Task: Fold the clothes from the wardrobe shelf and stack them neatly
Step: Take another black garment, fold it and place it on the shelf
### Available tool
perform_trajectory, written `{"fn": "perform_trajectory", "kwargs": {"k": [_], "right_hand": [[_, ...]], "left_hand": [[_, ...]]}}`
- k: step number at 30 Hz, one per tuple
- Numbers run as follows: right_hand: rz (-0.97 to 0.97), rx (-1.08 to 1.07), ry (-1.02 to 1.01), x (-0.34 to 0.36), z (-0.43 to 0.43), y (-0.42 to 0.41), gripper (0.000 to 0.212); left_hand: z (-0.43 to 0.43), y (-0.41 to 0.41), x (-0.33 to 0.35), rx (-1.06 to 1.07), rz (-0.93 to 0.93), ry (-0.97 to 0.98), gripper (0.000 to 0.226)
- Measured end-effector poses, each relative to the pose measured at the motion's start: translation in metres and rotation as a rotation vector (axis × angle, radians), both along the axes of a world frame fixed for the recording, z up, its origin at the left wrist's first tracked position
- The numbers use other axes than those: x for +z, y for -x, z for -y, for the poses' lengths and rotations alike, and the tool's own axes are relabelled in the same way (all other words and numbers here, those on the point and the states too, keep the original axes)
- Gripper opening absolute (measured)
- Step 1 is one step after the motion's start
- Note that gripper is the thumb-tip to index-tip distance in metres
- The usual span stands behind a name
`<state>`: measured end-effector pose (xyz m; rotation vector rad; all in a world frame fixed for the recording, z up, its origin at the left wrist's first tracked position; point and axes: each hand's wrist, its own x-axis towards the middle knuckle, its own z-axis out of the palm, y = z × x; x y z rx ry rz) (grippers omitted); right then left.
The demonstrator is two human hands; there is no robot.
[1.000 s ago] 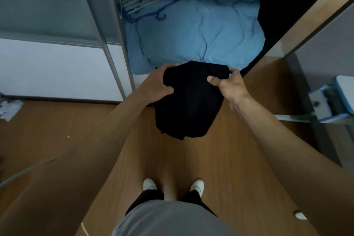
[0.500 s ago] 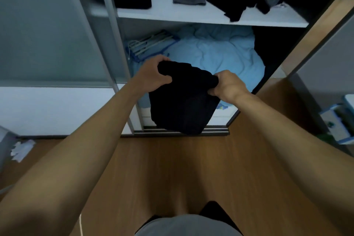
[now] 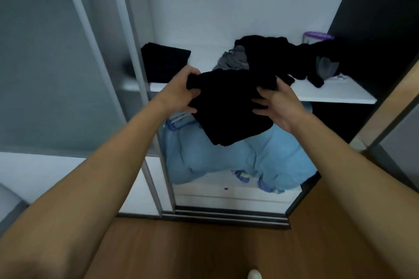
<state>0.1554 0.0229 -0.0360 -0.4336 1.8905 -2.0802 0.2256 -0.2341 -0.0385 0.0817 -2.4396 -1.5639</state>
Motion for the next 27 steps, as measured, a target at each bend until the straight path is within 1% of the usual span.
{"fn": "perform_trajectory", "kwargs": {"k": [2,4,6,8,10,11,12,13,14,15,16,17,18,20,21,23,25,27], "right_hand": [[0.069,0.067,0.216,0.009,-0.002,0.027,0.034],[0.143,0.082,0.42,0.019,-0.004,0.057,0.032],[0.197,0.076,0.588,0.03,-0.005,0.084,0.023],[0.228,0.059,0.643,0.038,-0.006,0.115,0.021],[0.258,0.031,0.586,0.046,-0.003,0.144,0.027],[0.259,0.033,0.548,0.05,0.0,0.155,0.025],[0.244,0.037,0.504,0.054,0.005,0.164,0.025],[0.222,0.034,0.465,0.057,0.01,0.171,0.022],[0.196,0.021,0.432,0.059,0.014,0.176,0.013],[0.187,0.01,0.405,0.061,0.019,0.184,0.011],[0.184,0.01,0.383,0.062,0.022,0.193,0.019],[0.186,0.032,0.355,0.063,0.024,0.201,0.023],[0.18,0.065,0.308,0.063,0.027,0.209,0.022],[0.173,0.192,0.218,0.061,0.031,0.222,0.017],[0.199,0.231,0.187,0.06,0.035,0.227,0.014],[0.294,0.266,0.135,0.061,0.046,0.233,0.005],[0.296,0.26,0.076,0.064,0.062,0.241,0.013],[0.255,0.236,0.072,0.068,0.079,0.247,0.021]], "left_hand": [[-0.011,0.02,0.01,0.049,-0.066,-0.191,0.046],[-0.023,0.041,0.02,0.106,-0.164,-0.264,0.049],[-0.035,0.059,0.033,0.142,-0.255,-0.349,0.041],[-0.045,0.075,0.045,0.139,-0.311,-0.496,0.027],[-0.052,0.091,0.055,0.149,-0.355,-0.613,0.011],[-0.054,0.098,0.059,0.19,-0.359,-0.639,0.016],[-0.057,0.105,0.063,0.245,-0.344,-0.655,0.027],[-0.059,0.112,0.066,0.313,-0.327,-0.65,0.033],[-0.062,0.118,0.068,0.376,-0.324,-0.651,0.033],[-0.062,0.125,0.068,0.424,-0.332,-0.64,0.029],[-0.061,0.131,0.068,0.458,-0.35,-0.646,0.023],[-0.058,0.136,0.068,0.483,-0.366,-0.66,0.016],[-0.056,0.14,0.068,0.5,-0.379,-0.693,0.013],[-0.048,0.146,0.066,0.524,-0.361,-0.731,0.025],[-0.045,0.148,0.065,0.53,-0.344,-0.722,0.026],[-0.035,0.151,0.063,0.53,-0.311,-0.687,0.016],[-0.022,0.154,0.063,0.503,-0.294,-0.684,0.008],[-0.005,0.159,0.066,0.468,-0.302,-0.698,0.01]]}}
